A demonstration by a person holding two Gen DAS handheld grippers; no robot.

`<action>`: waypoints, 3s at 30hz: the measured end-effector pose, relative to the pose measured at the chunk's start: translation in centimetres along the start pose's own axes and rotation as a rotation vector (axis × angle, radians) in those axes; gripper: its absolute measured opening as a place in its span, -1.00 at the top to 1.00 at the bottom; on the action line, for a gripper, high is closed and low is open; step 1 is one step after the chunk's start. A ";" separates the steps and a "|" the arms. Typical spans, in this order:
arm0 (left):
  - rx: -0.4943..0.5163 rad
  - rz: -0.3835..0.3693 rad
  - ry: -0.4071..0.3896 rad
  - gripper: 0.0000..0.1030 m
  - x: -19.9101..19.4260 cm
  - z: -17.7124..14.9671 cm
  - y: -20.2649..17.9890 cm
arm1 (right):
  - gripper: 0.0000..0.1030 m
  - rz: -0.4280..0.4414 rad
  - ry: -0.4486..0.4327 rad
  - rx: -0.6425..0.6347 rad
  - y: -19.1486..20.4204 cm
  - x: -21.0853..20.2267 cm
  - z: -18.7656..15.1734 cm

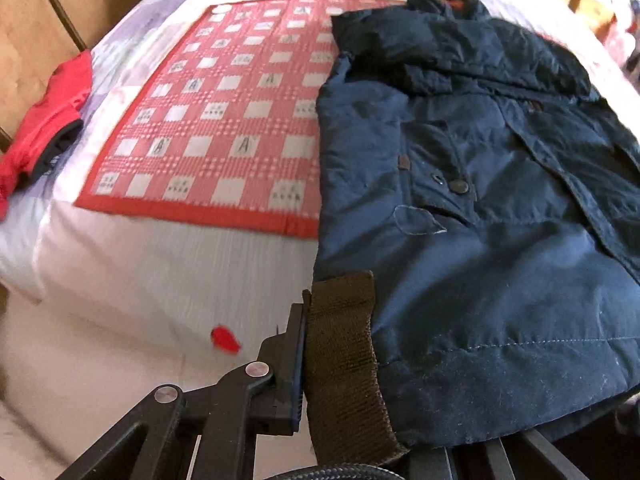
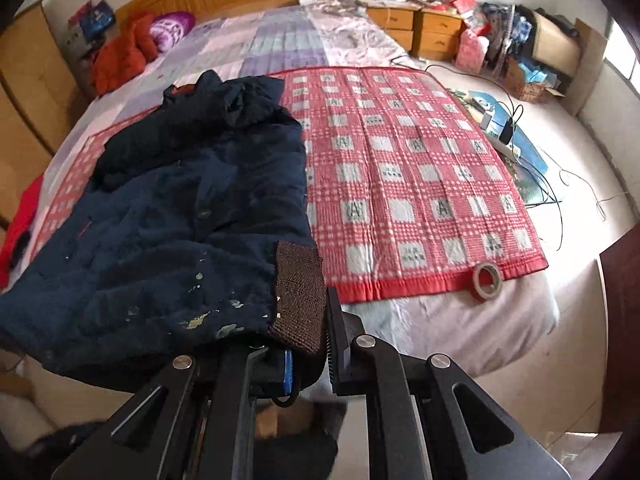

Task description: Fold large clothes

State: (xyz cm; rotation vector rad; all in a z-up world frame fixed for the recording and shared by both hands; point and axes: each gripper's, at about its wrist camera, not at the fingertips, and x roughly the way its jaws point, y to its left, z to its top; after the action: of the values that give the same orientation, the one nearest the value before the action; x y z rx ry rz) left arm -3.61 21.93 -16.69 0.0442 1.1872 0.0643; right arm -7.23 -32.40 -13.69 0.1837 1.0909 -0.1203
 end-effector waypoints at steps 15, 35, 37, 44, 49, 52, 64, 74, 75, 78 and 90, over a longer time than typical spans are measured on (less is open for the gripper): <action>0.131 -0.158 -0.011 0.73 -0.7 17.4 1.2 | 0.74 -0.078 -0.029 -0.053 4.8 -4.3 17.0; 0.176 -0.021 0.147 0.71 25.0 48.5 -3.3 | 0.74 -0.076 0.002 -0.086 9.7 26.8 48.4; 0.173 -0.017 0.185 0.65 28.6 49.2 -3.6 | 0.73 -0.093 0.039 -0.075 9.8 31.1 49.4; 0.211 -0.029 0.293 0.44 37.8 48.8 -5.3 | 0.72 -0.138 0.187 -0.007 8.5 43.1 48.5; 0.148 -0.061 0.277 -0.19 40.4 48.1 -4.1 | 0.71 -0.158 0.219 -0.018 8.8 47.8 47.3; 0.083 -0.081 0.266 -0.59 40.7 47.9 -2.3 | 0.69 -0.158 0.222 -0.034 9.0 48.9 47.1; 0.073 -0.238 0.161 -0.91 30.8 51.5 2.2 | -0.97 0.071 0.148 0.092 1.8 36.9 52.5; -0.437 -0.503 0.157 -0.98 28.7 54.1 6.3 | -0.97 0.158 -0.002 -0.161 10.1 26.9 43.5; -0.379 -0.459 0.111 -0.98 27.4 53.8 5.1 | -0.97 0.135 0.005 -0.204 11.4 26.9 41.5; -0.161 -0.325 0.034 -0.98 24.9 51.5 0.5 | -0.97 0.099 0.022 -0.277 13.9 27.9 36.3; -0.170 -0.313 -0.221 -1.00 27.0 31.7 -4.6 | -1.00 0.002 -0.062 -0.449 24.6 38.5 34.5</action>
State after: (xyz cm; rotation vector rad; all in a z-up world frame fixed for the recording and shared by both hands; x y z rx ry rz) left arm 36.02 19.30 -30.11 -0.2778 0.9529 -0.1124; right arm 45.01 -15.78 -30.29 -0.2210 1.0299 0.1217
